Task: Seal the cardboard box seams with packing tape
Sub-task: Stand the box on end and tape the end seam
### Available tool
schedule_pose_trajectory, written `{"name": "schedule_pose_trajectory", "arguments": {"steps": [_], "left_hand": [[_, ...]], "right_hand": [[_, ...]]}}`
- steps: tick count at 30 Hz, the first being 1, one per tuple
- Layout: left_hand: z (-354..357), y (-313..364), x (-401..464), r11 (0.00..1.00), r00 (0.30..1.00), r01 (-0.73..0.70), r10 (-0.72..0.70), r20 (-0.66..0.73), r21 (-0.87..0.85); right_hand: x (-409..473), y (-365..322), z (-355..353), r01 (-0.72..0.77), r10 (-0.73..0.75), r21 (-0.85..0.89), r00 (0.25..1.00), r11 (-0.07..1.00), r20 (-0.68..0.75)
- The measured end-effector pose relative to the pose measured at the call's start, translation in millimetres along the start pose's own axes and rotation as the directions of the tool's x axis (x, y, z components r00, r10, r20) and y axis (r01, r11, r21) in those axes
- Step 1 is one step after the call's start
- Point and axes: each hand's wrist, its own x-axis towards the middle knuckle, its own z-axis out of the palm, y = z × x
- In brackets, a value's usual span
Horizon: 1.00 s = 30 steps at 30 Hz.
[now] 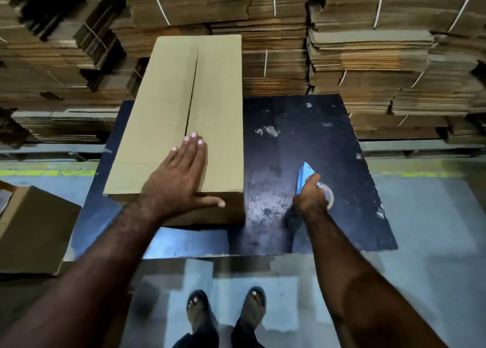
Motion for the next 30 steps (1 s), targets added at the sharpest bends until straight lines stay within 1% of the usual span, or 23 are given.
{"name": "schedule_pose_trajectory", "arguments": {"steps": [2, 3, 4, 5, 6, 7, 8, 9, 11, 12, 13, 14, 15, 16, 18, 20, 21, 22, 23, 26, 27, 28, 30], "left_hand": [[-2.7, -3.1, 1.2, 1.0, 1.0, 0.013, -0.013, 0.009, -0.002], [-2.6, -2.7, -0.2, 1.0, 1.0, 0.031, -0.031, -0.002, -0.001], [-2.2, -1.7, -3.7, 0.998, 0.998, 0.063, -0.063, -0.019, -0.004], [-1.0, 0.5, -9.3, 0.994, 0.993, 0.108, -0.108, -0.041, -0.01], [1.3, 2.9, -16.3, 0.989, 0.986, 0.146, -0.147, -0.072, -0.019], [3.8, 5.7, -23.9, 0.985, 0.98, 0.171, -0.174, -0.1, -0.034], [7.3, 7.9, -32.3, 0.983, 0.976, 0.174, -0.179, -0.124, -0.055], [9.3, 9.8, -40.7, 0.984, 0.977, 0.162, -0.171, -0.13, -0.076], [6.2, 11.6, -55.8, 0.98, 0.979, 0.131, -0.152, -0.138, -0.15], [-2.3, 11.8, -60.6, 0.961, 0.975, 0.138, -0.174, -0.135, -0.238], [-15.1, 11.4, -64.3, 0.908, 0.965, 0.175, -0.234, -0.115, -0.382], [-31.5, 11.0, -67.2, 0.804, 0.944, 0.207, -0.314, -0.103, -0.558], [-47.6, 9.9, -69.1, 0.656, 0.911, 0.221, -0.402, -0.087, -0.721], [-63.2, 8.6, -71.3, 0.495, 0.878, 0.191, -0.472, -0.078, -0.848], [-92.4, 2.7, -76.2, 0.23, 0.835, 0.067, -0.546, -0.072, -0.971], [-115.5, -5.7, -84.9, -0.007, 0.844, 0.013, -0.537, 0.015, -1.0], [-123.1, -10.7, -89.7, -0.09, 0.855, 0.012, -0.515, 0.058, -0.996], [-130.2, -14.1, -94.5, -0.143, 0.866, 0.015, -0.493, 0.084, -0.99], [-133.7, -17.7, -99.8, -0.173, 0.873, 0.014, -0.479, 0.096, -0.985], [-133.5, -29.7, -116.5, -0.247, 0.867, -0.009, -0.485, 0.116, -0.969], [-130.7, -34.8, -121.1, -0.268, 0.863, -0.011, -0.489, 0.126, -0.963], [-127.2, -40.2, -125.4, -0.295, 0.861, -0.009, -0.488, 0.142, -0.955], [-119.3, -49.9, -130.8, -0.362, 0.86, 0.001, -0.475, 0.185, -0.932]], "right_hand": [[1.0, -0.3, -10.3, 0.017, -0.016, 0.104, 1.0, 0.994, -0.017], [-2.2, -4.3, -20.3, 0.052, -0.049, 0.234, 0.999, 0.971, -0.019], [-6.9, -10.6, -32.1, 0.077, -0.085, 0.431, 0.996, 0.899, 0.001], [-13.5, -20.3, -46.2, 0.069, -0.12, 0.62, 0.992, 0.781, 0.041], [-22.6, -33.1, -63.8, 0.048, -0.161, 0.762, 0.984, 0.646, 0.074], [-32.0, -48.7, -81.6, 0.036, -0.209, 0.839, 0.973, 0.542, 0.093], [-43.8, -66.1, -99.4, 0.051, -0.272, 0.886, 0.958, 0.461, 0.087], [-55.7, -82.7, -115.8, 0.085, -0.338, 0.909, 0.939, 0.408, 0.064], [-85.5, -114.0, -144.3, 0.172, -0.465, 0.923, 0.885, 0.344, 0.008], [-102.4, -128.0, -155.9, 0.216, -0.527, 0.919, 0.85, 0.33, -0.011], [-119.3, -140.5, -164.2, 0.258, -0.58, 0.906, 0.814, 0.336, -0.017], [-136.1, -152.1, -169.8, 0.292, -0.625, 0.889, 0.78, 0.352, -0.009], [-153.1, -162.2, -172.7, 0.322, -0.663, 0.87, 0.748, 0.373, 0.007], [-169.0, -170.0, -172.9, 0.334, -0.692, 0.857, 0.721, 0.393, 0.035], [-196.8, -180.5, -166.5, 0.285, -0.722, 0.859, 0.679, 0.425, 0.132], [-218.2, -186.8, -156.2, 0.184, -0.724, 0.87, 0.645, 0.457, 0.244], [-227.8, -189.3, -151.6, 0.15, -0.728, 0.872, 0.625, 0.467, 0.283], [-236.8, -192.2, -147.7, 0.137, -0.733, 0.867, 0.606, 0.479, 0.309], [-246.1, -194.9, -144.1, 0.147, -0.741, 0.857, 0.587, 0.493, 0.326], [-270.2, -201.1, -133.8, 0.238, -0.755, 0.802, 0.555, 0.548, 0.351], [-274.8, -202.5, -130.4, 0.306, -0.754, 0.758, 0.557, 0.576, 0.348], [-278.5, -204.0, -128.0, 0.411, -0.75, 0.676, 0.574, 0.612, 0.329], [-284.4, -207.2, -125.2, 0.621, -0.74, 0.413, 0.62, 0.667, 0.263]]}}
